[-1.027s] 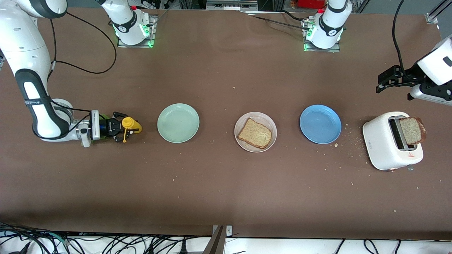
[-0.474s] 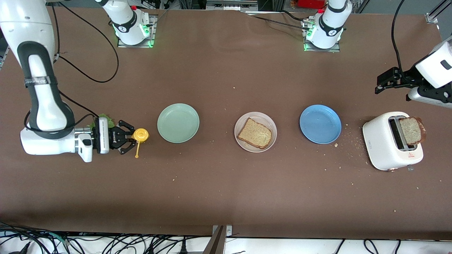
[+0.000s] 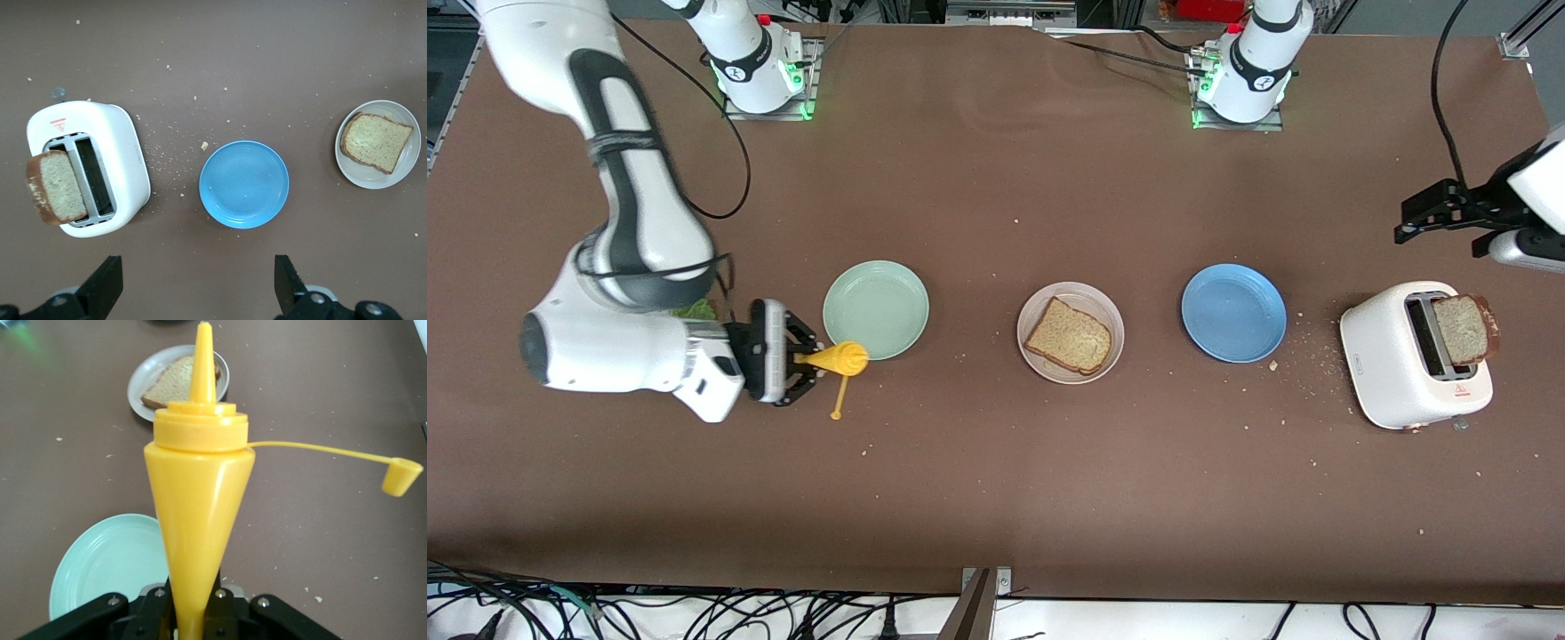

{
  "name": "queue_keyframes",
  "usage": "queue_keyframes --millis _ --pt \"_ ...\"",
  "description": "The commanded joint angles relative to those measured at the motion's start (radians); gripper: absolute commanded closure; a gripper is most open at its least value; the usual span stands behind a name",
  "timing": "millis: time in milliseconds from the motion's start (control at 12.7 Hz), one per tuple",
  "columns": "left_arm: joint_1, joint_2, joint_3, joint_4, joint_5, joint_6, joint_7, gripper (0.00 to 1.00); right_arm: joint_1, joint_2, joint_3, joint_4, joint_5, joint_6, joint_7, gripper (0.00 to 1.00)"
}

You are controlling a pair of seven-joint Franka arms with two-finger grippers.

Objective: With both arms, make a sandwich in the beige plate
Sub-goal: 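Lift the yellow bottle and carry it over the beige plate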

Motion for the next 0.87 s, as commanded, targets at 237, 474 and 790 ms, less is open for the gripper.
queue_keyframes --millis 237,474,790 --pt "0.012 0.037 -0.007 0.055 0.025 -0.001 -0.004 0.0 0.227 0.008 -0.014 0.035 -0.464 0.157 0.459 1.0" --pt "0.015 0.038 -0.004 0.055 0.011 -0.001 -0.003 0.0 0.361 0.017 -0.017 0.043 -0.741 0.151 0.755 1.0" --pt "0.009 0.038 -0.007 0.063 0.02 -0.001 -0.006 0.0 0.534 0.062 -0.017 0.043 -1.078 0.075 1.087 1.0"
